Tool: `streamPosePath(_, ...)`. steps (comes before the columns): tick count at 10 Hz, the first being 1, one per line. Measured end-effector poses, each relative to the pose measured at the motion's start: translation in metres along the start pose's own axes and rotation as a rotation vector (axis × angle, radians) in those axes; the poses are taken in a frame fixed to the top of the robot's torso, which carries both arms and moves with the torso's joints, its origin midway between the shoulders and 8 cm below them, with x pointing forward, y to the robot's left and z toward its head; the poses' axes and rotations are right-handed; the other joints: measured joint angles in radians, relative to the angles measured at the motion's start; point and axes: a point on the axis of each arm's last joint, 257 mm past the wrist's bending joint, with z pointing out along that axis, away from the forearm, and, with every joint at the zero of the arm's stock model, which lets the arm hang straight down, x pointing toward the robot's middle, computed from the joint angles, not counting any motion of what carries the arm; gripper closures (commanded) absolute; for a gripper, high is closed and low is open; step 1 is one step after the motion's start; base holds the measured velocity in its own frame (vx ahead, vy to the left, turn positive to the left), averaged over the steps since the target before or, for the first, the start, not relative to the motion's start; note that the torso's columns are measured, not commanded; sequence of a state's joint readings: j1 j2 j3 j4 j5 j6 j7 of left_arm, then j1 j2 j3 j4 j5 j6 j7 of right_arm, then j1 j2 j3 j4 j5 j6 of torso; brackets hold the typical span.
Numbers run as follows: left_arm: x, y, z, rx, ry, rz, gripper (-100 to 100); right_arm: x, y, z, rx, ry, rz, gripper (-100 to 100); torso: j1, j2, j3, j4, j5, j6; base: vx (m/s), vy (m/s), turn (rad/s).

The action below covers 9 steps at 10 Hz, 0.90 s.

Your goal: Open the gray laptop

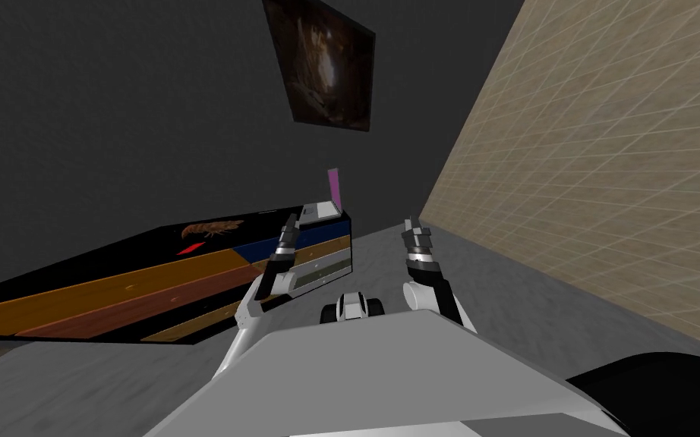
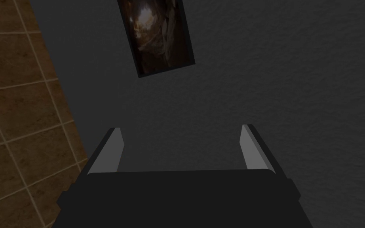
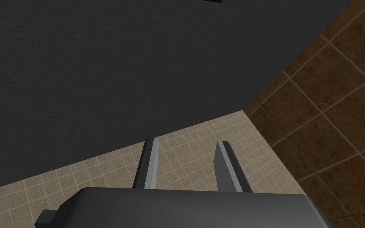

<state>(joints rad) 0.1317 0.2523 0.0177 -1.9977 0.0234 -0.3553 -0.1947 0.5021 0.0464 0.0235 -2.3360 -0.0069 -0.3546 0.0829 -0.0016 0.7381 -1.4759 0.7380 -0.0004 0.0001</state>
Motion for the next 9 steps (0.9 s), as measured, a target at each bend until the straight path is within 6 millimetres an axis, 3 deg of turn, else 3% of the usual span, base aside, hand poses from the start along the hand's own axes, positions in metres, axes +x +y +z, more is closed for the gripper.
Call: streamPosePath(9,0.017,0.043,0.062,-0.066,0.093,0.071,-100,0.000,0.000,0.000,0.000,0.000,0.000,0,0.002,0.000,0.000,0.000,0.000,0.000,-0.008,-0.084,-0.030)
